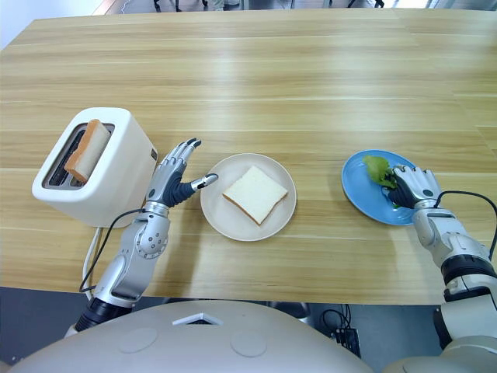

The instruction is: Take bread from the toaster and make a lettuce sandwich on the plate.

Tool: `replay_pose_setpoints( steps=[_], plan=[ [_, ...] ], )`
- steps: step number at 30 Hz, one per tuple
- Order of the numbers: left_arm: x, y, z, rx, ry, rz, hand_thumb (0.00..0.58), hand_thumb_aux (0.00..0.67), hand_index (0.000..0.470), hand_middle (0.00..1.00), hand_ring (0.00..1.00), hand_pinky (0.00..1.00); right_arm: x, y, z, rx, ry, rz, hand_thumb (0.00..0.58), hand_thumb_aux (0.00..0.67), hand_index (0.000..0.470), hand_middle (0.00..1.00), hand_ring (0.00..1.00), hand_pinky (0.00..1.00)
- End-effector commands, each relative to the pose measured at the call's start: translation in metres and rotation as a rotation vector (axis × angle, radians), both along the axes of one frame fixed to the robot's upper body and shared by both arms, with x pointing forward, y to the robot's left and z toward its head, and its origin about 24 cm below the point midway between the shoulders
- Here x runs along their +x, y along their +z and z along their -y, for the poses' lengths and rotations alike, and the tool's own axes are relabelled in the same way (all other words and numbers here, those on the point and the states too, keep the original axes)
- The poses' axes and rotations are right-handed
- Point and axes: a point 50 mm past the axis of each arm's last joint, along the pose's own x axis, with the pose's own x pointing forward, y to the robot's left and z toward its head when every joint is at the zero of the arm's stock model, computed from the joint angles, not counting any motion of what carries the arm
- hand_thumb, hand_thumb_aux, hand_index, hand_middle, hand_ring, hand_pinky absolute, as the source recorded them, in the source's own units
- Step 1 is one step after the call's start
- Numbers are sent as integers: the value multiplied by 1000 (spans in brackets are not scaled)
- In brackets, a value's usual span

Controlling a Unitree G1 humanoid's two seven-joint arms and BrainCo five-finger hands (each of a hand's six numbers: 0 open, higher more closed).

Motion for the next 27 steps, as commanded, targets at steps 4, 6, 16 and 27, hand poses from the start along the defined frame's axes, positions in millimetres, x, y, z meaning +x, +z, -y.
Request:
replay_pose_setpoints(
  steps=[4,6,16,27],
  plan=[
    [-2,-8,1,5,-2,-30,0,0,0,0,0,0,-5,2,-1,-4,16,0,580,670,460,1000,1000,1000],
    [-2,-8,0,4,0,-32,0,0,0,0,0,0,0,15,-7,2,48,63,580,670,460,1000,1000,1000],
    [4,-10,-9,-21,28,-31,0,0,0,0,0,0,24,91,-113,96,362,348,580,670,460,1000,1000,1000],
    [4,-12,-7,-29,20,-30,0,0,0,0,0,0,49,21,-233,222,663,108,580,670,460,1000,1000,1000]
  ],
)
